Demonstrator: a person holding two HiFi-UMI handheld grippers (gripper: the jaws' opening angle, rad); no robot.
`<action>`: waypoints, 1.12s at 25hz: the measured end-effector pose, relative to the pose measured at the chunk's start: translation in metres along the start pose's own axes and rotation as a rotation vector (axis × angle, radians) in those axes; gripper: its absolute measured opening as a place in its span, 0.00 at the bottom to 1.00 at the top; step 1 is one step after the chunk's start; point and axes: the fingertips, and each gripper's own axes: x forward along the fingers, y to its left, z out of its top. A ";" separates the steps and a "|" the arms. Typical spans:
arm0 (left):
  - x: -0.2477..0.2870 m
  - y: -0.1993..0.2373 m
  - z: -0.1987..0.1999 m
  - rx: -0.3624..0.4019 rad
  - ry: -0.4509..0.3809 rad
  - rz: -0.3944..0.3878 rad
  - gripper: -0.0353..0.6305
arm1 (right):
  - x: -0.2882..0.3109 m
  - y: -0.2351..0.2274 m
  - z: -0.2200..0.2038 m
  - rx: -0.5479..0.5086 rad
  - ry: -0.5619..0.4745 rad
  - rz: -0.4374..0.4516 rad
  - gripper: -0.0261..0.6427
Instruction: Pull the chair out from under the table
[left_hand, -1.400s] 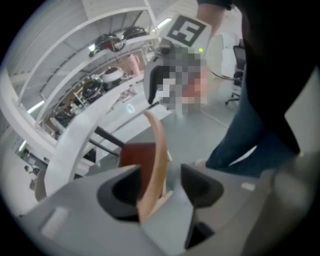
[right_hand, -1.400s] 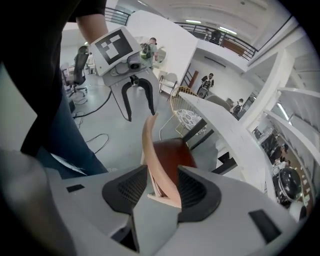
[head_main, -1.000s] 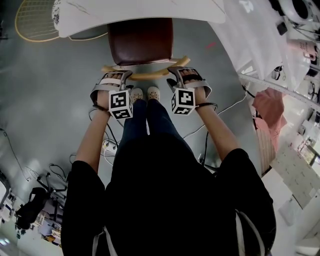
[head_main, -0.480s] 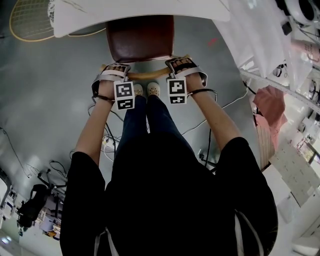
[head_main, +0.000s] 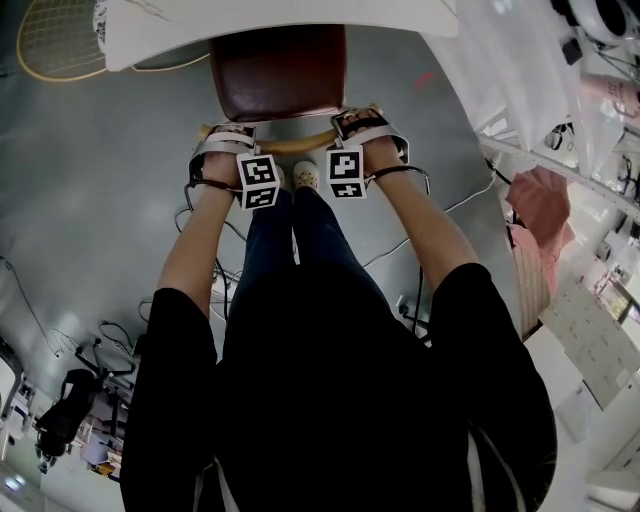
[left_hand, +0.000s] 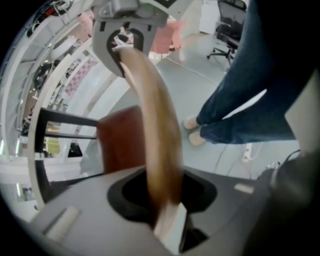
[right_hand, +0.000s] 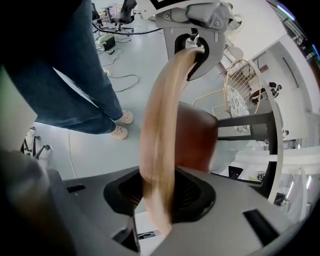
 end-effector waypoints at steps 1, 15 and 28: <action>0.000 -0.002 0.000 0.004 0.006 -0.009 0.25 | 0.000 0.001 0.001 -0.001 0.003 0.002 0.25; -0.007 -0.072 0.018 0.094 -0.001 -0.030 0.25 | -0.014 0.071 0.026 -0.008 0.079 0.008 0.24; -0.022 -0.145 0.039 0.122 -0.031 -0.062 0.24 | -0.035 0.141 0.055 0.017 0.077 0.028 0.24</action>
